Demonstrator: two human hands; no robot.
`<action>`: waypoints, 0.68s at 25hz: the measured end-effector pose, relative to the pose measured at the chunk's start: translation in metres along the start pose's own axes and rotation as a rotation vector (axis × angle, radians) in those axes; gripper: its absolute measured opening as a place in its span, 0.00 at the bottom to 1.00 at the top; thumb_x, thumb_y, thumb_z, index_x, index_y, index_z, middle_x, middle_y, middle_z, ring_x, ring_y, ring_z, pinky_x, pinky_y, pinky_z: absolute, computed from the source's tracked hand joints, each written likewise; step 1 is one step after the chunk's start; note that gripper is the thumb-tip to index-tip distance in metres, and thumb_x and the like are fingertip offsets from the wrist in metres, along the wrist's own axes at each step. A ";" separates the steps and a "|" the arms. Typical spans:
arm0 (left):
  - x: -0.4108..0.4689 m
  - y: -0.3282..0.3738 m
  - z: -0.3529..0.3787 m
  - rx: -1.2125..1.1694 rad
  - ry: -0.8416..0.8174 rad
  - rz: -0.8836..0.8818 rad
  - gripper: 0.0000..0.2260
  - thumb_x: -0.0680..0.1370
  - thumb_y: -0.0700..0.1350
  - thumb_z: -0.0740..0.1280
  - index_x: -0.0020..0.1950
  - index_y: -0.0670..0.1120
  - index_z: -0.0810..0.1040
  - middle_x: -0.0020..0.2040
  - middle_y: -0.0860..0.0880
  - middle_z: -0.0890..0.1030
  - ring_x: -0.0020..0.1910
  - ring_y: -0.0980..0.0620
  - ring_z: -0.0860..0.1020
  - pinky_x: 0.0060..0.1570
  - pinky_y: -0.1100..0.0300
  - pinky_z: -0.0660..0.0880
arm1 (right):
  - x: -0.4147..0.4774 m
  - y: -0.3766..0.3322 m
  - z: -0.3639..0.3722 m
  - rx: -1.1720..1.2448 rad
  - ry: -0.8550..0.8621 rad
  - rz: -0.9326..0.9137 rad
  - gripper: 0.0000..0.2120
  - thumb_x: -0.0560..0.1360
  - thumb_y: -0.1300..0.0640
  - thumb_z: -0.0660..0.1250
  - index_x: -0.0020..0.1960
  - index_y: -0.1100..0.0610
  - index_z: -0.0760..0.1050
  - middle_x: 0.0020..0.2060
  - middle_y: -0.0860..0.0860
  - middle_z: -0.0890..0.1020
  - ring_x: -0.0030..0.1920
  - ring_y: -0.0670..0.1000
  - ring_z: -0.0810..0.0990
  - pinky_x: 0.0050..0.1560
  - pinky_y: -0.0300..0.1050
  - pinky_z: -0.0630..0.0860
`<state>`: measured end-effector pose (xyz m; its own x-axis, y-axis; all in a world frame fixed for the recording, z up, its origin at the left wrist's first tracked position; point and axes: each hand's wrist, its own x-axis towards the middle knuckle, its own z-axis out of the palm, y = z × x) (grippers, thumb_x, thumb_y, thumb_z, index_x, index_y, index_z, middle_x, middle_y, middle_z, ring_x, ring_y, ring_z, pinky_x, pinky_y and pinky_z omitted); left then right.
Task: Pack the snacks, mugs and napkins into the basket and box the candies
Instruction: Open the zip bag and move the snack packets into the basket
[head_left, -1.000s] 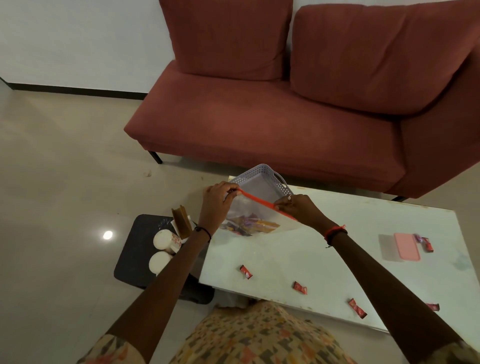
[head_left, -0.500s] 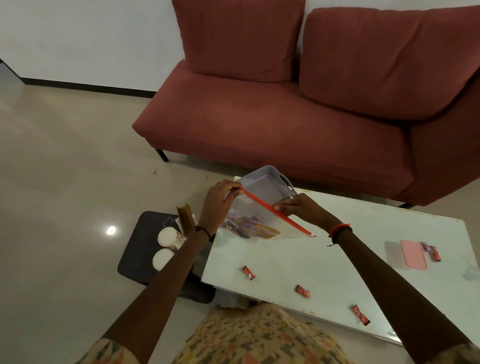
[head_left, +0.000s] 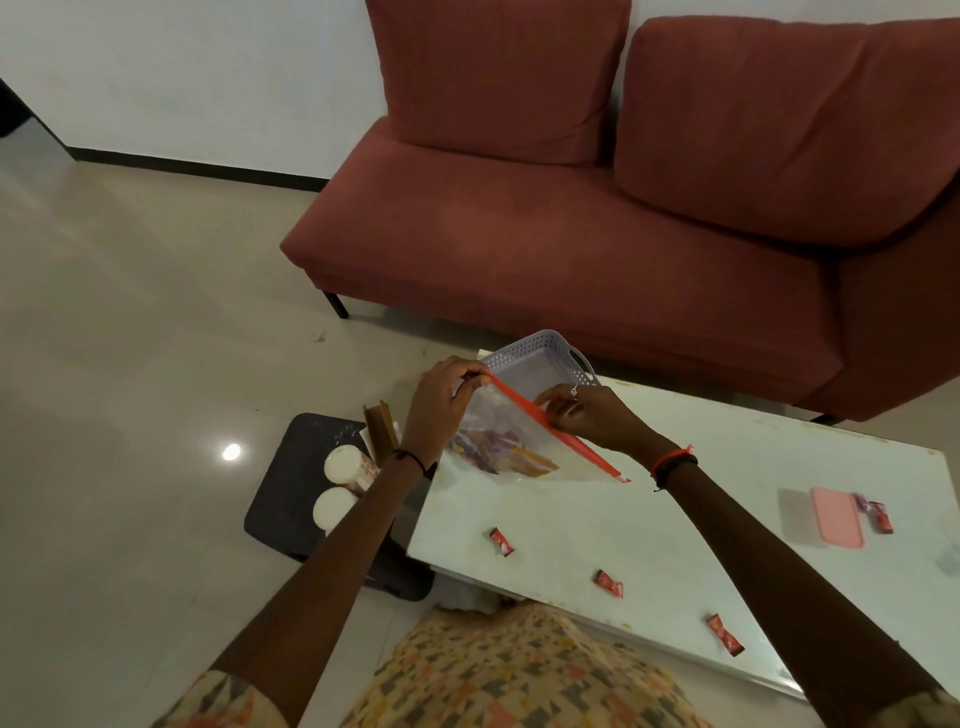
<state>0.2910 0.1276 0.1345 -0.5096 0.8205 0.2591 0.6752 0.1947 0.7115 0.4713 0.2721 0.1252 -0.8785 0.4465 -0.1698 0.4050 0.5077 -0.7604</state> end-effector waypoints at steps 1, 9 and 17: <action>0.000 0.001 0.000 0.002 0.006 -0.002 0.08 0.77 0.41 0.63 0.51 0.40 0.78 0.47 0.42 0.82 0.46 0.55 0.75 0.48 0.80 0.67 | 0.000 -0.001 0.002 -0.028 -0.018 -0.009 0.11 0.73 0.57 0.69 0.56 0.55 0.78 0.46 0.47 0.80 0.45 0.45 0.78 0.45 0.29 0.73; 0.002 0.003 0.003 -0.107 0.131 -0.224 0.10 0.77 0.46 0.64 0.55 0.42 0.75 0.52 0.45 0.77 0.45 0.55 0.75 0.47 0.66 0.75 | 0.008 -0.014 0.021 0.068 0.250 0.012 0.03 0.74 0.60 0.67 0.45 0.59 0.79 0.37 0.53 0.81 0.33 0.48 0.78 0.36 0.37 0.75; -0.044 -0.006 0.048 -0.164 -0.199 -0.634 0.11 0.75 0.48 0.66 0.49 0.43 0.70 0.41 0.45 0.78 0.39 0.49 0.79 0.41 0.55 0.78 | 0.011 -0.031 0.034 0.163 0.383 0.107 0.04 0.75 0.61 0.66 0.41 0.61 0.75 0.32 0.49 0.76 0.32 0.41 0.73 0.33 0.23 0.68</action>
<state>0.3349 0.1164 0.0879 -0.6612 0.6614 -0.3540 0.1812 0.5987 0.7802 0.4404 0.2362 0.1257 -0.6636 0.7474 -0.0312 0.4166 0.3346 -0.8453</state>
